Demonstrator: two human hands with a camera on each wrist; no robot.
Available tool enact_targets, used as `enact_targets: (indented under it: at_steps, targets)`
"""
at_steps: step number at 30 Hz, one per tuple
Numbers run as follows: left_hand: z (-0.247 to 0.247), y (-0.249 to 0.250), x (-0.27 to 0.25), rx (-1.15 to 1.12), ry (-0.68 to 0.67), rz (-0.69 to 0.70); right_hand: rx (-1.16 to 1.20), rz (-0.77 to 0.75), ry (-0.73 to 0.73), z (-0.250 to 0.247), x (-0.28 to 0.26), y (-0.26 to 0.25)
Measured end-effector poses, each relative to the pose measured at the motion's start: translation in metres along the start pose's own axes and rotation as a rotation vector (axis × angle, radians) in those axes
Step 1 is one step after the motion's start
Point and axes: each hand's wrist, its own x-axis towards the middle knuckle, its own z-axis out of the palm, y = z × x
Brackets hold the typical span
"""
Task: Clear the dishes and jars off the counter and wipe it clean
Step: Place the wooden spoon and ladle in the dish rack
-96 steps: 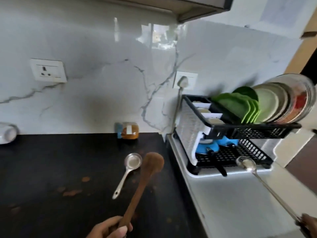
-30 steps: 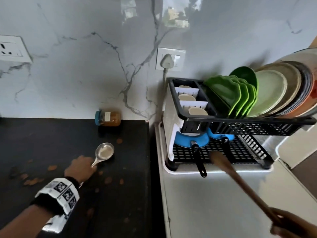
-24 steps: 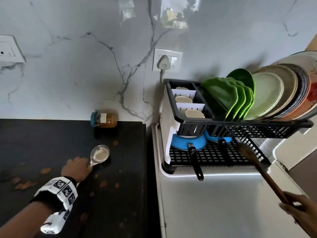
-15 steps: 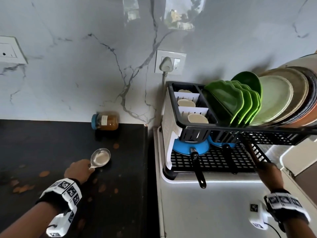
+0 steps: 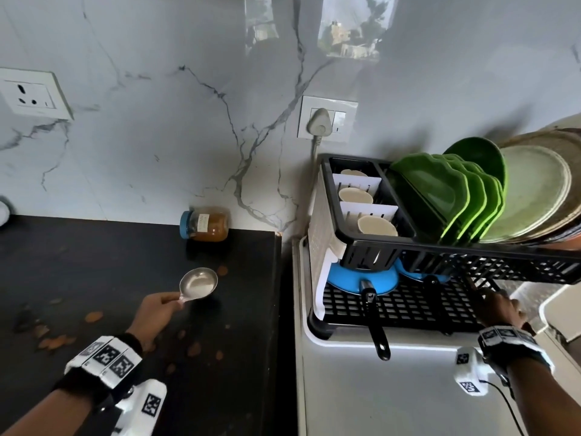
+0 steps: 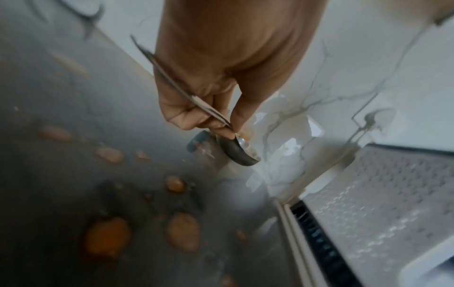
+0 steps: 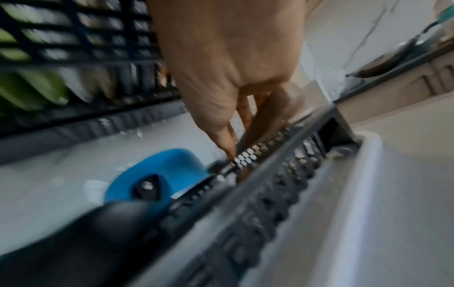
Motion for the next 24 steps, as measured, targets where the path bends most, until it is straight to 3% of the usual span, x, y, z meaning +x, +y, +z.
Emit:
enact_targets:
  at_steps: [3, 5, 8, 12, 14, 19, 24]
  targets:
    - [-0.002, 0.019, -0.024, -0.308, -0.094, -0.126, 0.058, 0.004, 0.090, -0.021, -0.026, -0.011]
    - [-0.003, 0.031, -0.043, -0.396, -0.169, -0.206, 0.185, -0.081, 0.078, -0.039, -0.061, -0.023]
    - [0.008, 0.045, -0.073, -0.463, -0.294, -0.231, 0.433, -0.287, -0.125, -0.061, -0.141, -0.052]
    - [0.041, 0.049, -0.106, -0.503, -0.447, -0.232, 0.763, -0.460, -0.555, -0.050, -0.256, -0.108]
    - [0.059, 0.051, -0.121, -0.525, -0.502, -0.242, 0.806, -0.516, -0.645, -0.036, -0.299, -0.132]
    - [0.097, 0.062, -0.153, -0.435, -0.435, -0.152, 0.627, -0.674, -0.448, -0.008, -0.338, -0.146]
    - [0.122, 0.064, -0.174, -0.359, -0.418, -0.045, 0.348, -0.659, -0.278, 0.002, -0.339, -0.129]
